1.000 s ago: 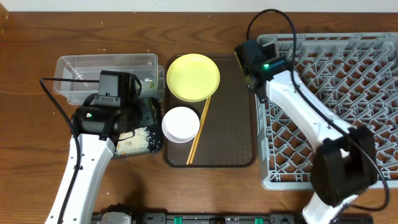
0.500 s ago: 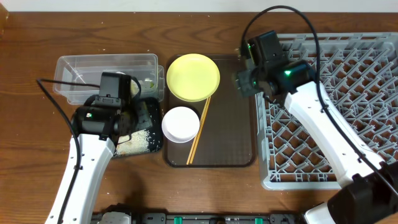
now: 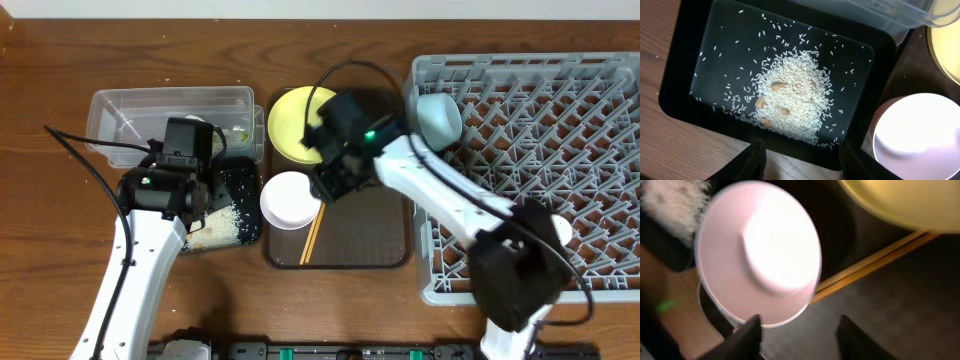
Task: Sort waste into correct bins and load items into the dishwasher rack
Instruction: 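Reach the right gripper to the white bowl on the brown tray and grasp its rim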
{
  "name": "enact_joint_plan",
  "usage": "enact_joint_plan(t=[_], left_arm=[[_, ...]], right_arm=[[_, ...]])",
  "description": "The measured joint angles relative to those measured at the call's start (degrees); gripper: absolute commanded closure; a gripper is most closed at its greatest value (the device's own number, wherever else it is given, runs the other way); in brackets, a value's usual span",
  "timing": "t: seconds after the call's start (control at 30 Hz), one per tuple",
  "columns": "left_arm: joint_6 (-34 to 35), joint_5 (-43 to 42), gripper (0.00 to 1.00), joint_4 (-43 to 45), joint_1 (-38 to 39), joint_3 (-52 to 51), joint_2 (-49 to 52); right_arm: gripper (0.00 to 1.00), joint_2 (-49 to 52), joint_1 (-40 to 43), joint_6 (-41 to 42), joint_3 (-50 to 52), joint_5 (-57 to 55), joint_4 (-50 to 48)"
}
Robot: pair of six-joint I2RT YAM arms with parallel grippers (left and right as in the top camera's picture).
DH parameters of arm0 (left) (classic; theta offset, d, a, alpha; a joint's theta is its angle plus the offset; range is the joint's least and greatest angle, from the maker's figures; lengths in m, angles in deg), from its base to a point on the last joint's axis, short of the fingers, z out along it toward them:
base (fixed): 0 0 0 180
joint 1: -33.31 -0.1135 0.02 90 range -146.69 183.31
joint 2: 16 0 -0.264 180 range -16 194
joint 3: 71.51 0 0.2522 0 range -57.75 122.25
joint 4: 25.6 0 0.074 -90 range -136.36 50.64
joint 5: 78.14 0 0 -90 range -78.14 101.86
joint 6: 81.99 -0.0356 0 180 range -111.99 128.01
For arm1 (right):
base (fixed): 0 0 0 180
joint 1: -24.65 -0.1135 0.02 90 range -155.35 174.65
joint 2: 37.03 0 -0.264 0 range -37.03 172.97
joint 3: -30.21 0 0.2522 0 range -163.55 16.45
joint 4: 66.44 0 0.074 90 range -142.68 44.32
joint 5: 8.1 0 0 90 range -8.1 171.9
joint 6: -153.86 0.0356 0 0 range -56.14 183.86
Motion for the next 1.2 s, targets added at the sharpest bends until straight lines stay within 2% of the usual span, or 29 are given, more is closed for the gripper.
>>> enact_joint_plan(t=[0.1,0.27,0.4,1.2], left_arm=[[0.3,0.2,0.49,0.0,0.0,0.0,0.0],[0.4,0.2,0.49,0.0,0.0,0.0,0.0],[0.4,0.2,0.49,0.0,0.0,0.0,0.0],[0.4,0.2,0.49,0.0,0.0,0.0,0.0]], right_arm=[[0.69,2.4,-0.8,2.6,0.0,-1.4,-0.7],[0.71,4.8,-1.1,5.4,0.0,-2.5,-2.1],[0.77,5.0,-1.1,6.8,0.0,-3.9,-3.7],[0.76,5.1,-1.9,13.2,0.0,-7.0,-3.1]])
